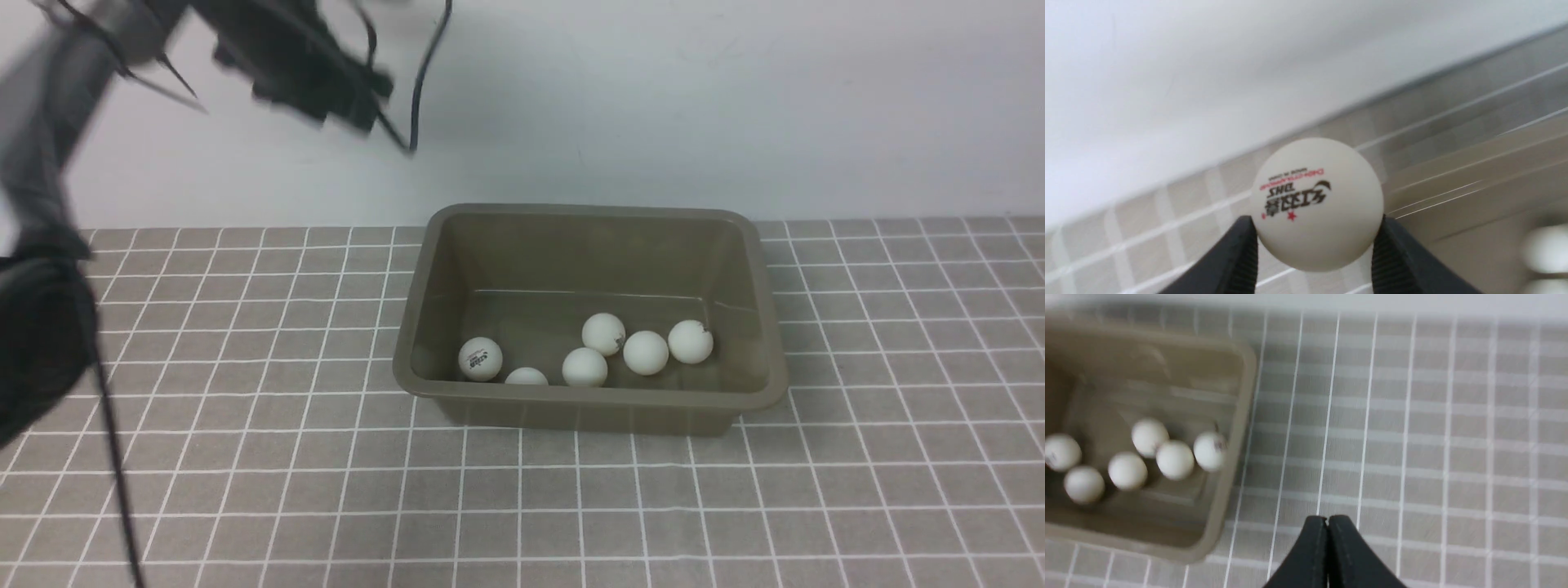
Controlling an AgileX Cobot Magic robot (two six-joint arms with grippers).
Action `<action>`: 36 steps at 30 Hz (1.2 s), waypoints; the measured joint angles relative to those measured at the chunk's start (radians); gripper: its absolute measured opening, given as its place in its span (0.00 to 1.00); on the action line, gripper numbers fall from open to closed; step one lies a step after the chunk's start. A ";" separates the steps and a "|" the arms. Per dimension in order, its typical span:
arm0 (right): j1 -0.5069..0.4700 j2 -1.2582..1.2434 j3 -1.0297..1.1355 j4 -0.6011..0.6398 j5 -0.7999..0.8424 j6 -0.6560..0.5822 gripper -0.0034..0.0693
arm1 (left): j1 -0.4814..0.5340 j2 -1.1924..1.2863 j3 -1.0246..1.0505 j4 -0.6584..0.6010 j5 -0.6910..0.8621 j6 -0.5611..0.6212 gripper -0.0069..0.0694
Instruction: Put the table tennis balls into the box on the grey coffee tablecloth.
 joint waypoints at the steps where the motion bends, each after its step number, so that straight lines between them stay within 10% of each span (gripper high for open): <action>1: 0.000 -0.053 0.015 0.000 -0.026 0.000 0.03 | -0.008 -0.023 -0.004 -0.032 0.002 0.008 0.51; 12: 0.000 -0.868 0.634 0.007 -0.545 0.001 0.03 | -0.168 0.150 -0.001 -0.070 0.019 0.037 0.52; 21: 0.000 -1.232 0.900 -0.009 -0.725 -0.004 0.03 | -0.192 0.215 -0.003 -0.036 0.019 -0.046 0.85; 24: 0.000 -1.232 0.902 -0.017 -0.741 -0.037 0.03 | -0.192 0.153 -0.008 0.006 0.021 -0.081 0.70; 29: 0.000 -1.232 0.902 -0.019 -0.745 -0.046 0.03 | -0.192 -0.121 0.000 0.054 0.021 -0.112 0.15; 36: 0.000 -1.232 0.902 -0.019 -0.745 -0.046 0.03 | -0.192 -0.596 0.236 0.077 0.022 -0.126 0.08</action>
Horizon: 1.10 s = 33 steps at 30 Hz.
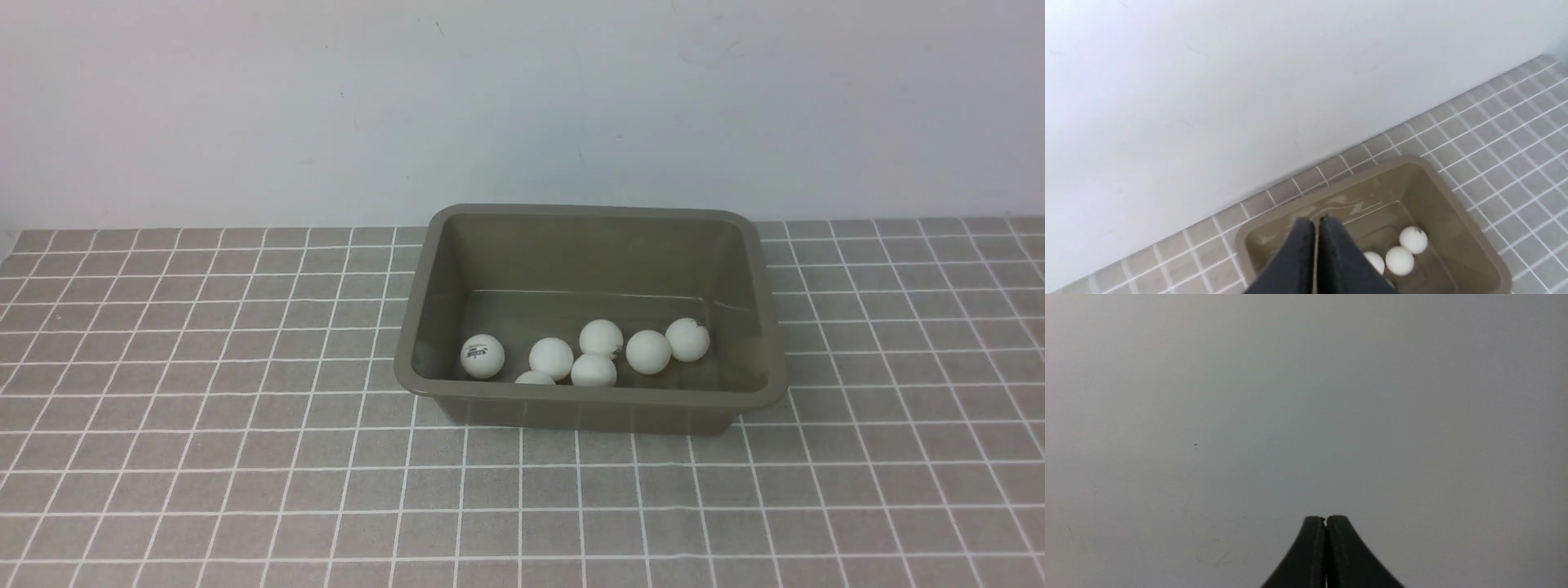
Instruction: Put the table tennis balls into the box on the grey coffee tablecloth.
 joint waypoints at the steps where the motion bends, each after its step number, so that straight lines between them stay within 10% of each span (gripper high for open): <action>1: 0.000 0.000 0.000 0.000 0.000 0.000 0.03 | 0.000 -0.072 0.071 0.011 0.000 -0.001 0.08; 7: 0.000 0.000 0.000 0.000 0.000 -0.001 0.03 | 0.000 -0.444 0.579 0.047 -0.152 0.000 0.08; 14: 0.000 0.000 0.000 0.000 0.001 -0.001 0.03 | 0.000 -1.024 1.336 0.063 -0.775 -0.027 0.08; 33: 0.000 0.000 0.000 0.000 0.001 -0.001 0.03 | 0.000 -1.482 1.639 0.233 -0.733 -0.168 0.09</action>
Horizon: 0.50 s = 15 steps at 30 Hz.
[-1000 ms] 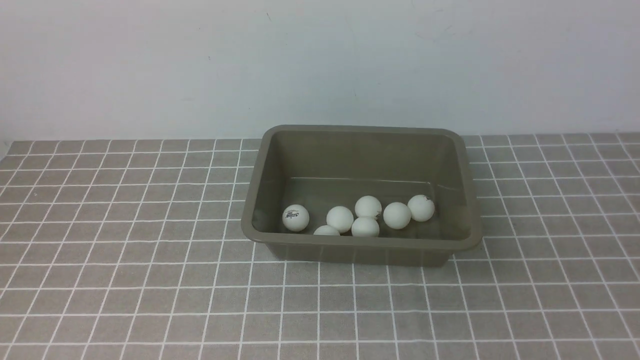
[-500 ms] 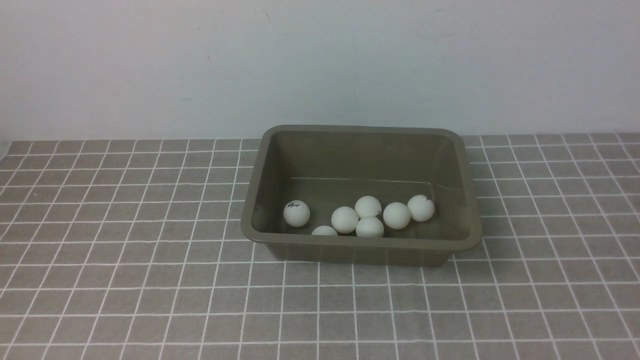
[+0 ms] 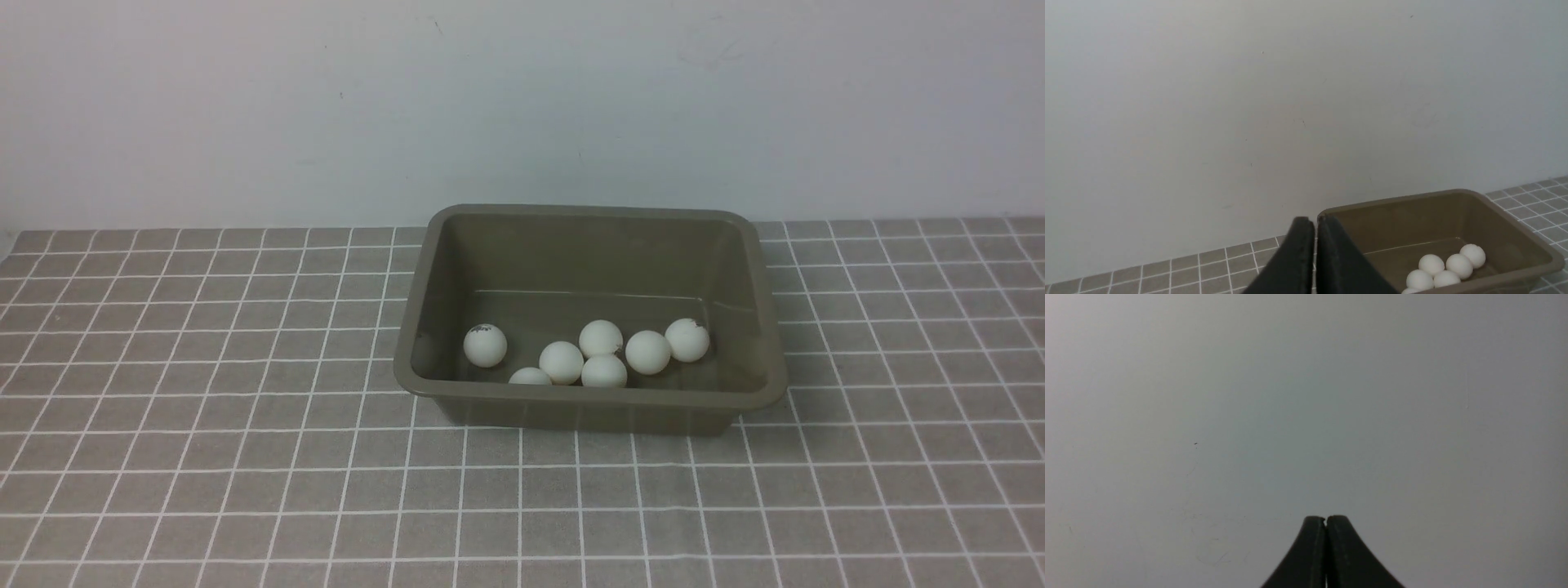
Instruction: Put the table tennis balls into the box on the grey coffee tablecloth.
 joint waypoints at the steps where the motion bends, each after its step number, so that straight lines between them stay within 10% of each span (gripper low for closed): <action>1: 0.000 0.000 0.000 0.000 0.000 0.000 0.03 | 0.000 0.000 0.020 0.010 -0.019 -0.002 0.09; 15: 0.000 0.000 0.000 0.000 0.003 0.000 0.03 | 0.012 -0.004 0.251 0.024 -0.091 -0.001 0.09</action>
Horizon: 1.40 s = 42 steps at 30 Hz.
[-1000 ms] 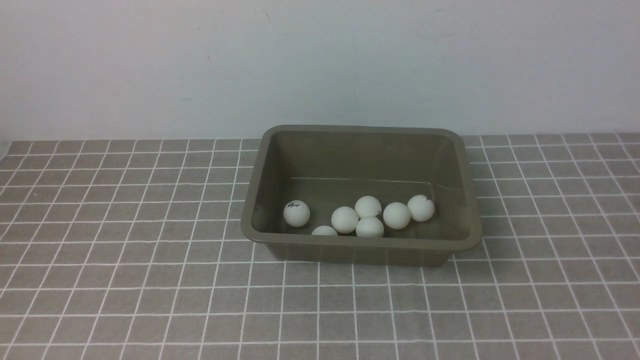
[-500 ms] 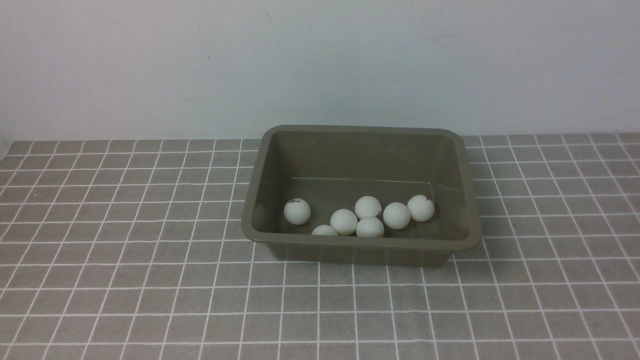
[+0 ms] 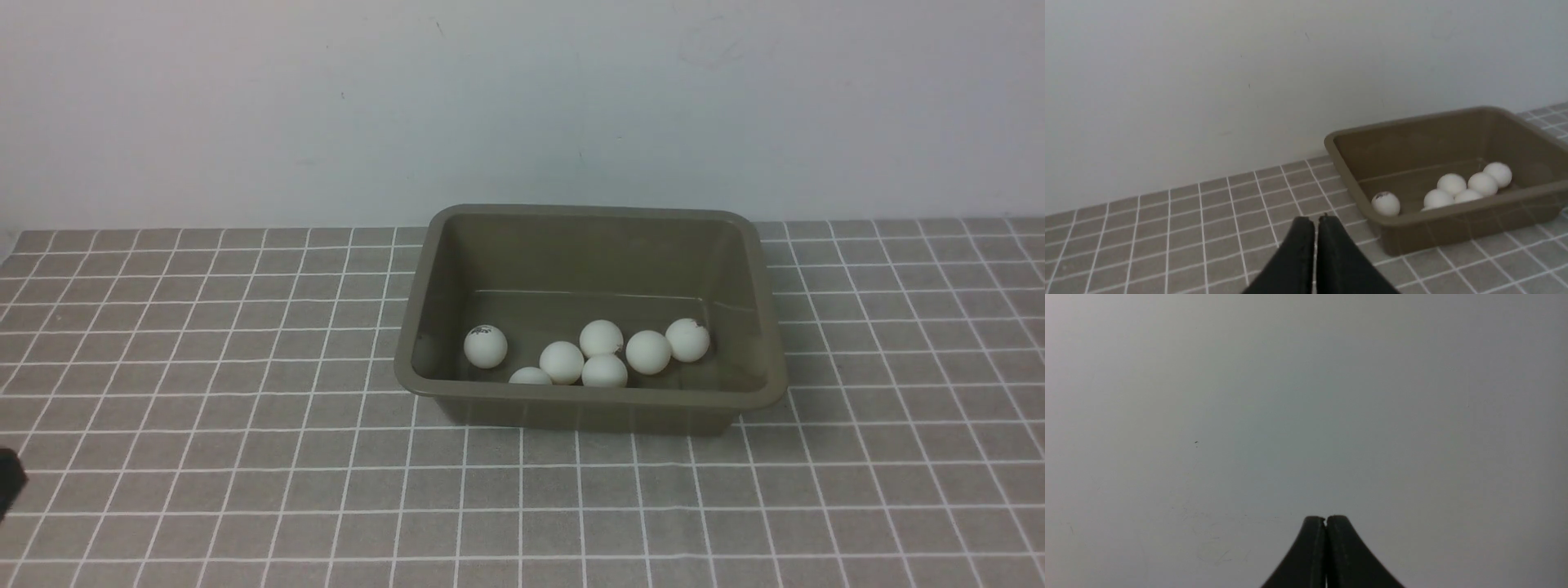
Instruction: Put the table tennis balls into the box on the grey coffee tablecloth.
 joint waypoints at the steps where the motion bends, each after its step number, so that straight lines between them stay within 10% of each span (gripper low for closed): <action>1: 0.000 0.000 0.000 0.000 0.001 0.000 0.03 | 0.035 -0.011 0.056 -0.001 -0.016 0.012 0.09; 10: 0.000 0.000 0.000 0.000 0.001 0.000 0.03 | 0.312 -0.143 0.349 -0.048 -0.096 0.079 0.09; 42: 0.000 0.000 0.001 -0.004 0.004 0.000 0.03 | 0.311 -0.147 0.365 -0.068 -0.049 0.126 0.09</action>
